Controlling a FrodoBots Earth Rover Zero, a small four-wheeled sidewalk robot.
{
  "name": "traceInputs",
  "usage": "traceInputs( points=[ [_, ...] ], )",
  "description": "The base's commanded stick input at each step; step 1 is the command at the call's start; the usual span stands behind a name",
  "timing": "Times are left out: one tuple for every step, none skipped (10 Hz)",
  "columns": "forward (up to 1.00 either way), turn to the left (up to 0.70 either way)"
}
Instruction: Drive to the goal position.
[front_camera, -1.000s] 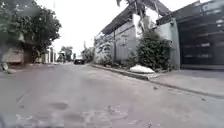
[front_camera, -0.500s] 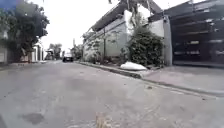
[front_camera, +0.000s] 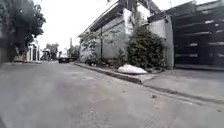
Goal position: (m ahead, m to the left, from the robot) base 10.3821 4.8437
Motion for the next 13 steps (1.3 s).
traceInputs(
  points=[
    [1.00,0.40],
    [1.00,0.40],
    [1.00,0.40],
    [1.00,0.28],
    [1.00,0.10],
    [1.00,0.07],
    [1.00,0.07],
    [1.00,0.08],
    [1.00,0.03],
    [1.00,0.00],
    [1.00,0.00],
    [1.00,0.00],
    [1.00,0.00]
  ],
)
